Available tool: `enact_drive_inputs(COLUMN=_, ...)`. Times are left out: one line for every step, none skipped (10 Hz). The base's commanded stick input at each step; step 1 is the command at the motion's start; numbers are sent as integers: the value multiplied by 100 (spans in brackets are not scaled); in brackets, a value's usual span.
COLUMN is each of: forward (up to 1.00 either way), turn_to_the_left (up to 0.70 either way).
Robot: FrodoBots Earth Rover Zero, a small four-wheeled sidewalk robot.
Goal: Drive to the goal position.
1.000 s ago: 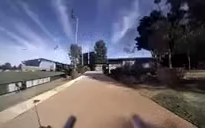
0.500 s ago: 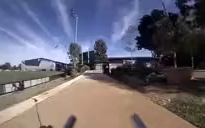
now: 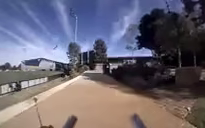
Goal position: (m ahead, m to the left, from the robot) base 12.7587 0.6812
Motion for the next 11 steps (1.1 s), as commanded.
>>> enact_drive_inputs(forward=100, turn_to_the_left=0)
enact_drive_inputs(forward=100, turn_to_the_left=0)
enact_drive_inputs(forward=100, turn_to_the_left=0)
enact_drive_inputs(forward=100, turn_to_the_left=0)
enact_drive_inputs(forward=100, turn_to_the_left=0)
enact_drive_inputs(forward=100, turn_to_the_left=0)
enact_drive_inputs(forward=100, turn_to_the_left=0)
enact_drive_inputs(forward=100, turn_to_the_left=0)
enact_drive_inputs(forward=100, turn_to_the_left=0)
enact_drive_inputs(forward=100, turn_to_the_left=0)
enact_drive_inputs(forward=100, turn_to_the_left=0)
